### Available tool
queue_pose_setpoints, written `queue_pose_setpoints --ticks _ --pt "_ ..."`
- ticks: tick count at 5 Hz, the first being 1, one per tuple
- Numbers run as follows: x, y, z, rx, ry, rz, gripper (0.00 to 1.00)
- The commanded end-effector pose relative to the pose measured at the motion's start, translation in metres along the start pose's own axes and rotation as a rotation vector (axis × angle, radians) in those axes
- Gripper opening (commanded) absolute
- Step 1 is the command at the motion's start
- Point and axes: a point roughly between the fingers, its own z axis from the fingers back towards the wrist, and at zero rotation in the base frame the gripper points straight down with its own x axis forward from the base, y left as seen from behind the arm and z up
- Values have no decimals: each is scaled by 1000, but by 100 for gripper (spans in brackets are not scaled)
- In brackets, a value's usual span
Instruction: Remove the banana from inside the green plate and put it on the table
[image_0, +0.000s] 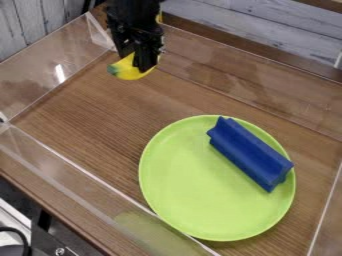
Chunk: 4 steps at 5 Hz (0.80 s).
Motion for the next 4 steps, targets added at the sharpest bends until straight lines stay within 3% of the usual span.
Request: queue_pose_setpoints --ticks 1,4 --pt "10 12 10 37 -52 -12 0" --pt "-2 42 -15 59 -39 14 0"
